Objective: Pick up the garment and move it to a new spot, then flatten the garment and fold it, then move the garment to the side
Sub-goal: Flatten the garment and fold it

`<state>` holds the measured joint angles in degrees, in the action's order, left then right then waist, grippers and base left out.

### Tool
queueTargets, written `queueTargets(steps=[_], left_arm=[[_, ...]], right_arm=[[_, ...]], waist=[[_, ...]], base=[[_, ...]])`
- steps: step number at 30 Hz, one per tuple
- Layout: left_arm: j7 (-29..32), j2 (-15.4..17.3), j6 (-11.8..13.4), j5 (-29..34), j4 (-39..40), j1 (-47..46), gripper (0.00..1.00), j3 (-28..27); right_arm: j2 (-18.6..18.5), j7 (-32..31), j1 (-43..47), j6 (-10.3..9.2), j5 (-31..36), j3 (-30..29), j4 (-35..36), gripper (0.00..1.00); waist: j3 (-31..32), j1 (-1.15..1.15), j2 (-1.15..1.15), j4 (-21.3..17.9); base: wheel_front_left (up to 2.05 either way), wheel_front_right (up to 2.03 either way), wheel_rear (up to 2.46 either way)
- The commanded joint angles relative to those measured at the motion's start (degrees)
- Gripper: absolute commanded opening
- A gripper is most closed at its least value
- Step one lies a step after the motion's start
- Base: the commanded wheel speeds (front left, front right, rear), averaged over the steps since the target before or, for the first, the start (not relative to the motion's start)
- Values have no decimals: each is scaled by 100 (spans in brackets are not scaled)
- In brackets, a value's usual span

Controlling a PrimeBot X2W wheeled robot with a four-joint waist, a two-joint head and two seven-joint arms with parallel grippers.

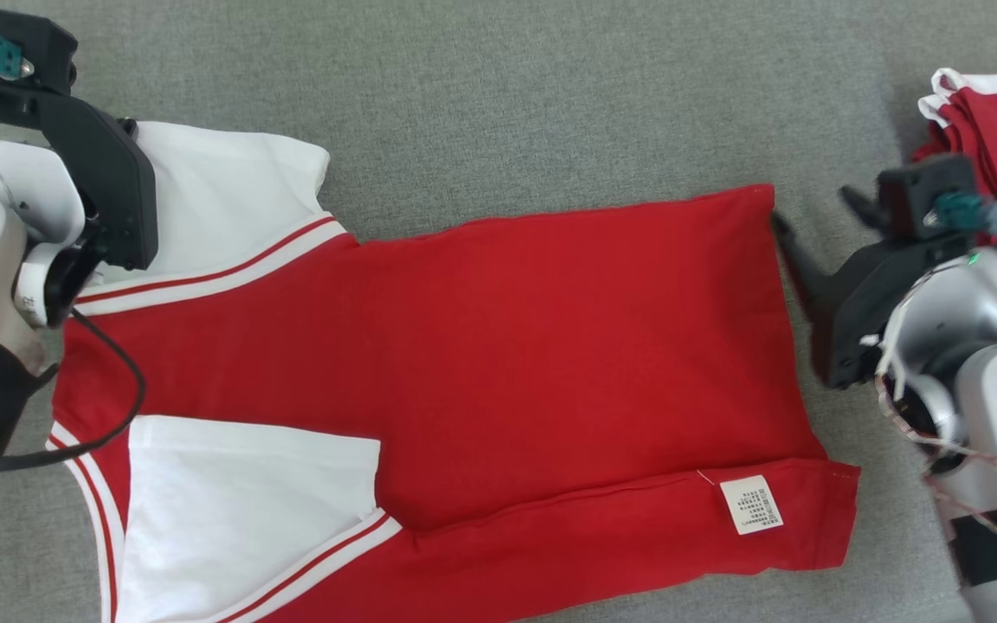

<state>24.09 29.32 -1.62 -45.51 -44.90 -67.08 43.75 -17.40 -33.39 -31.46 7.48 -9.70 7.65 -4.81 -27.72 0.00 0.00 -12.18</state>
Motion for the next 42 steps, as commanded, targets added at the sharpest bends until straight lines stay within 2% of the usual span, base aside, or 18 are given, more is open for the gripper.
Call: queueTargets(steps=[1,8,15,18,21,22,23,25,26,27,28,32,33,36,37,42], left_arm=[[72,57,-36,12,64,-34,0,17],[312,305,46,127,632,-151,0,102],[464,470,219,110,947,42,0,118],[475,486,263,31,1036,105,0,88],[491,499,295,-30,1123,191,0,69],[499,496,310,-47,1147,202,0,67],[483,493,318,-53,1166,190,0,55],[463,489,350,-65,1202,208,0,47],[428,482,365,-69,1221,234,0,42],[365,469,371,-64,1251,260,0,34],[299,456,399,-64,1269,281,0,20],[-152,360,527,-12,1339,389,0,-60],[-497,283,645,-32,1359,512,0,-150],[-1108,120,787,-117,1428,823,0,-299],[-1108,120,787,-117,1428,823,0,-299],[-2233,-84,1039,-199,1674,1468,0,-593]], right_arm=[[-81,-45,-81,5,60,-54,-8,100],[-291,-137,-342,5,158,30,-238,100],[-214,-77,-735,6,34,400,-587,98],[-243,-235,-857,5,19,517,-796,84],[-232,-421,-901,6,-69,592,-993,75],[-241,-469,-927,5,-88,595,-1045,53],[-246,-490,-941,5,-101,607,-1068,46],[-243,-517,-925,5,-149,643,-1149,41],[-249,-535,-924,5,-177,672,-1190,24],[-252,-513,-929,5,-205,677,-1228,15],[-257,-456,-936,5,-213,682,-1247,0],[-228,-186,-891,5,-245,649,-1340,0],[-206,-46,-803,5,-255,608,-1378,0],[-208,147,-641,6,-234,530,-1424,0],[-208,147,-641,6,-234,530,-1424,0],[-240,430,-193,5,-226,285,-1380,0]], waist=[[-35,0,0,11],[-165,0,0,46],[-214,0,0,84],[-185,0,0,114],[-152,0,0,140],[-141,0,0,146],[-131,0,0,151],[-113,0,0,158],[-103,0,0,163],[-85,0,0,170],[-71,0,0,175],[41,0,0,222],[153,0,0,270],[429,0,0,359],[429,0,0,359],[918,0,0,580]], base=[[0,0,0],[0,0,0],[0,0,0],[0,0,0],[0,0,0],[0,0,0],[0,0,0],[0,0,0],[0,0,0],[0,0,0],[0,0,0],[0,0,0],[0,0,0],[0,0,0],[0,0,0],[0,0,0]])
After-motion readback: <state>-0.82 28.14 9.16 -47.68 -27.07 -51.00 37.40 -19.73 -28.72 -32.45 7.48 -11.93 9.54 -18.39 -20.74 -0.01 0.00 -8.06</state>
